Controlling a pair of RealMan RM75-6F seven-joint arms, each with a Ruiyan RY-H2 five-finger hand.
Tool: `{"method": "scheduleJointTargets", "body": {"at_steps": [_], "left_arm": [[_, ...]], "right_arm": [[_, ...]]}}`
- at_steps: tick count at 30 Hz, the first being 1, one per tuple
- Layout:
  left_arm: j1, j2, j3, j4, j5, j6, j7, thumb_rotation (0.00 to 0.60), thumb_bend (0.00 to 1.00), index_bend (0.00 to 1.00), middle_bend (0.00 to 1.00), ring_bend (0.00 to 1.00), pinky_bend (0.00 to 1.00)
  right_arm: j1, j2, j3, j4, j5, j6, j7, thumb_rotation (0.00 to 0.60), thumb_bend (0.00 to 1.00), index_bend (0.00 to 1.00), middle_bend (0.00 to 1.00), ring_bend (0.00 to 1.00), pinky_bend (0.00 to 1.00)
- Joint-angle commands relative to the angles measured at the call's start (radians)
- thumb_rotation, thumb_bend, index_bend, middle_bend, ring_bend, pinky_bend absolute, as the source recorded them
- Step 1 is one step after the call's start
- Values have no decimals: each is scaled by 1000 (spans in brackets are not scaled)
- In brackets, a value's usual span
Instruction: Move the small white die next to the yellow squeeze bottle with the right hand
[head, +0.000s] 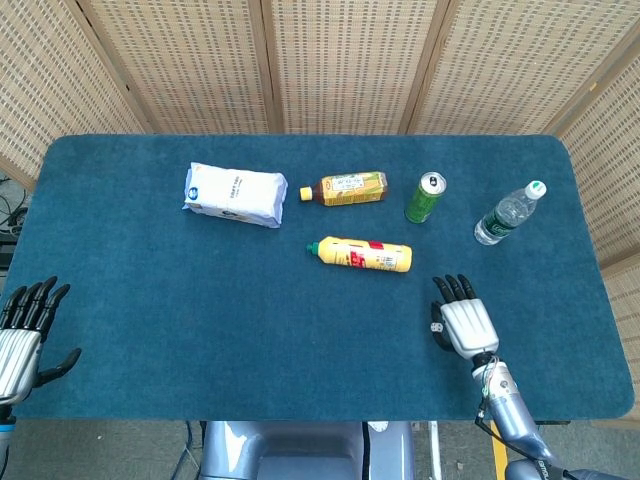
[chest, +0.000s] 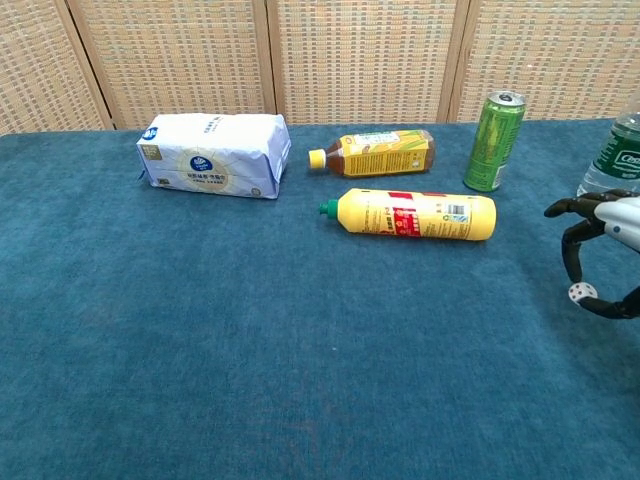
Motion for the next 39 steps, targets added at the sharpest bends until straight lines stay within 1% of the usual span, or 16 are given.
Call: {"method": "scheduleJointTargets", "body": {"at_steps": [1,9,14,16,21,26,28,30,33,35,39], "left_arm": [[0,0,0,-1,0,0,1,600,277,0,0,0,0],[1,2,-1,0,-2,1,-6,600,277,0,0,0,0],[2,3,0,-1,2,4,-6,600,277,0,0,0,0],[2,3,0,0,2,4,-7,600,277,0,0,0,0],[2,3,-2,0,1,5,-9,600,277,0,0,0,0],[3,5,-1,-2,3,8,-8,600,277,0,0,0,0],[4,5,-1,-2,3,9,-8,600,277,0,0,0,0],[4,5,-1,-3,2,9,-7,600,277,0,0,0,0],[4,4,-1,-3,2,8,-7,600,277,0,0,0,0],[4,4,-1,-3,2,8,-7,600,277,0,0,0,0],[4,5,-1,-5,1,6,-7,600,278,0,0,0,0]], "right_arm": [[15,30,24,-50,-2,13,-33,600,363,535,107,36,0],[55,105,97,-188,24,40,-116,600,363,535,108,36,0],[81,145,140,-250,52,56,-163,600,363,535,107,36,0],[86,156,149,-268,64,60,-176,600,363,535,107,36,0],[94,178,155,-300,82,71,-202,600,363,535,108,35,0],[92,184,143,-314,86,85,-205,600,363,535,106,36,0],[92,185,138,-314,90,85,-206,600,357,535,90,36,0],[92,188,131,-315,98,79,-198,600,344,516,59,33,0],[93,191,126,-314,102,75,-188,600,336,448,9,7,0],[94,191,123,-311,103,74,-184,600,320,398,0,0,0],[96,185,116,-307,100,77,-175,600,265,382,0,0,0]]}}
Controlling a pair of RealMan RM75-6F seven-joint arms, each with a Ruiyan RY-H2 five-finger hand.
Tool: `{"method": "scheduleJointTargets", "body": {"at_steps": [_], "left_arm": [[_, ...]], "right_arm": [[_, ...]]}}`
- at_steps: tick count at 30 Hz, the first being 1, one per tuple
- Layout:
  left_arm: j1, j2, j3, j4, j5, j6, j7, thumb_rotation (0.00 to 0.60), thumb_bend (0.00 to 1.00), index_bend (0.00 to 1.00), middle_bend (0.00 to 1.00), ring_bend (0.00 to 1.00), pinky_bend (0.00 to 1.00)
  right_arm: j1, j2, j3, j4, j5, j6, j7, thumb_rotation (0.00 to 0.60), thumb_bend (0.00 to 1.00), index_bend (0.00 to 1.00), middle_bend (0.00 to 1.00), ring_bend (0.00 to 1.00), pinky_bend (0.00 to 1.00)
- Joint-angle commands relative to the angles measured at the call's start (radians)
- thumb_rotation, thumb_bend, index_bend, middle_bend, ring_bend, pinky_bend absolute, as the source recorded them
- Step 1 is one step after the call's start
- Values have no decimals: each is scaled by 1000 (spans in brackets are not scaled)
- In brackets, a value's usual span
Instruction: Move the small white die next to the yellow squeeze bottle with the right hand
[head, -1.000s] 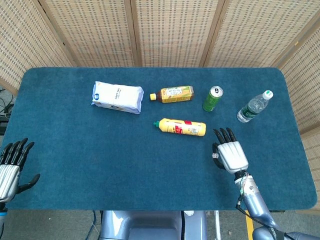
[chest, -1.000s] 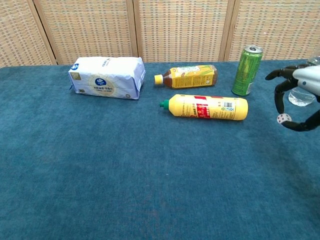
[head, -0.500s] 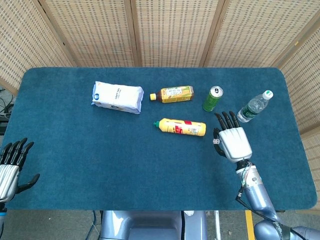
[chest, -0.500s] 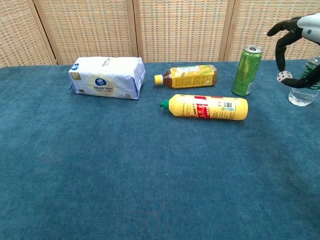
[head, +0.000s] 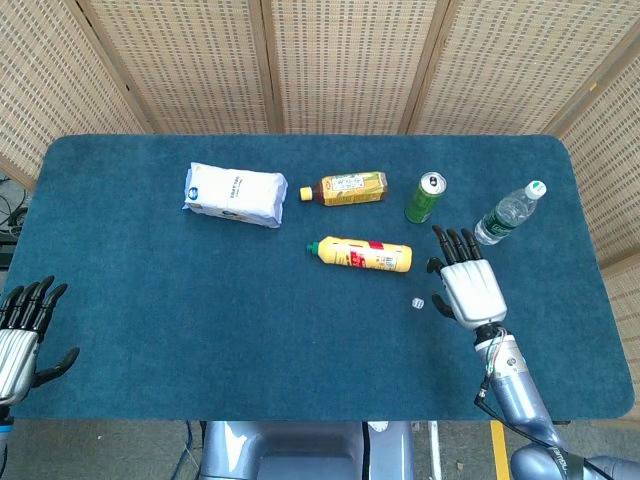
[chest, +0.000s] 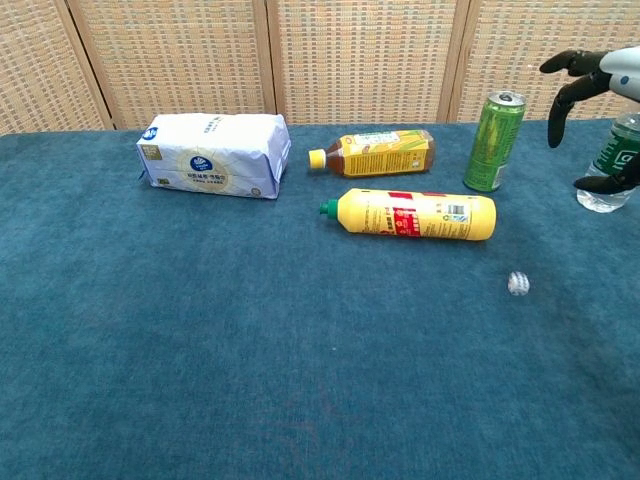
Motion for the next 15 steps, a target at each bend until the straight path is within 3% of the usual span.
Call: {"method": "scheduleJointTargets", "body": {"at_steps": [1,15], "left_arm": [[0,1,0,-1,0,1,-2,600,277,0,0,0,0],[1,4,-1,0,0,2,-9,600,277,0,0,0,0]], "right_arm": [[2,-3,-5,3,-2,2,2,600,260,380,0,0,0],[-40,10,-59,23,-54,31,86,600,260,377,0,0,0]]}}
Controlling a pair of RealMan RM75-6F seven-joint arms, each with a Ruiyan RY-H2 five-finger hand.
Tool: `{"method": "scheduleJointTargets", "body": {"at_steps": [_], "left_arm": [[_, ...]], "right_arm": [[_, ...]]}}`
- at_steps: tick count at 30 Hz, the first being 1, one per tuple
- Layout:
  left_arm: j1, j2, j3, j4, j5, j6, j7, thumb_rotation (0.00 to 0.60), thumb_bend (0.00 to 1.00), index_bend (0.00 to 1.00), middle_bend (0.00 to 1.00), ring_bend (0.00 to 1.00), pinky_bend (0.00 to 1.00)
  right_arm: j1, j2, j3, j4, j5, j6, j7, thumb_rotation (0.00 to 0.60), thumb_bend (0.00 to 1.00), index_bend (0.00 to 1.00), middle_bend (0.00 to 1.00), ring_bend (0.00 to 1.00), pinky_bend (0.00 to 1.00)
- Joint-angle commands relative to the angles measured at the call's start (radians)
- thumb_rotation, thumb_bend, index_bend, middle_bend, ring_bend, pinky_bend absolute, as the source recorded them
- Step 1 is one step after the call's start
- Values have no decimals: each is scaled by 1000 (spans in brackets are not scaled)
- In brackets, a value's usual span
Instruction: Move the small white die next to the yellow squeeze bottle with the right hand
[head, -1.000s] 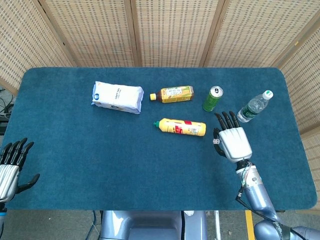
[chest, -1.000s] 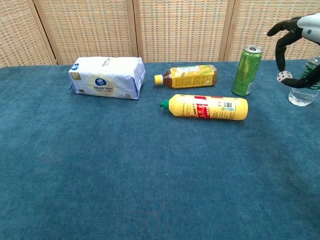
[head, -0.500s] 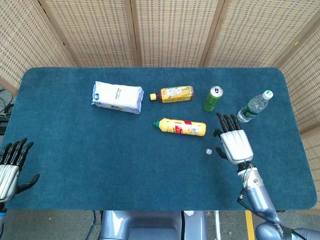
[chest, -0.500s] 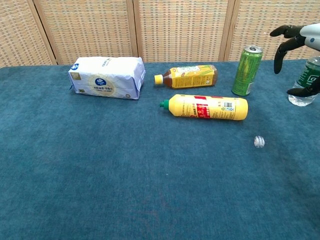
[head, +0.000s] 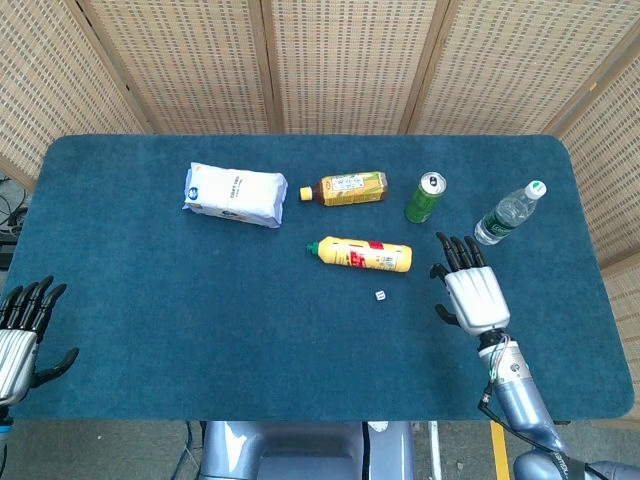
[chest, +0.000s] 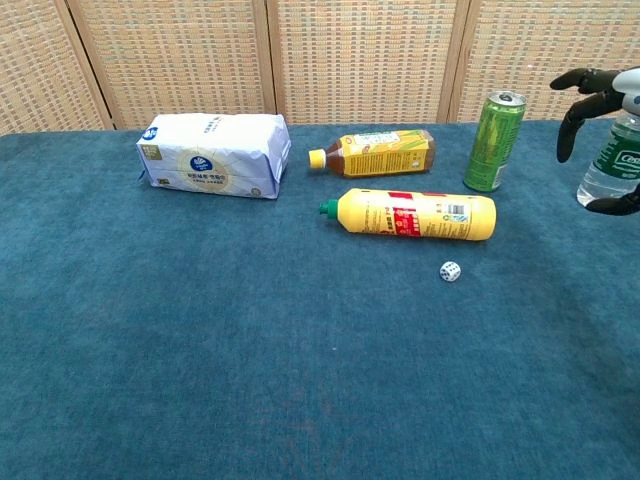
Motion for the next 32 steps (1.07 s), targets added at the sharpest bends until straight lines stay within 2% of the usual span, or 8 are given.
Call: {"method": "scheduleJointTargets", "body": {"at_steps": [1,7,15,19,26,32], "left_arm": [[0,1,-1,0,-2,-1,-2,600,277,0,0,0,0],[0,1,-3,2,-11,-4,-5,600,277,0,0,0,0],[-1,-5,0,2,-9,-10,13,600,277,0,0,0,0],[-3,-9,-2,6,-15,-14,17,600,277,0,0,0,0],[-4,-13,-5,13,-21,-17,19,600,277,0,0,0,0],[-2,-13,-5,15,-16,-10,18,600,277,0,0,0,0]], "right_arm": [[-29,18,-26,0,-41,19,49,600,260,376,0,0,0],[-119,91,-111,-3,-135,63,175,600,215,283,0,0,0],[-236,103,-212,109,-197,113,278,600,113,73,0,0,0],[-283,79,-229,198,-238,161,324,600,105,5,0,0,0],[-339,44,-232,296,-324,251,432,600,105,0,0,0,0],[-358,54,-222,310,-330,258,456,600,105,0,0,0,0]]}}
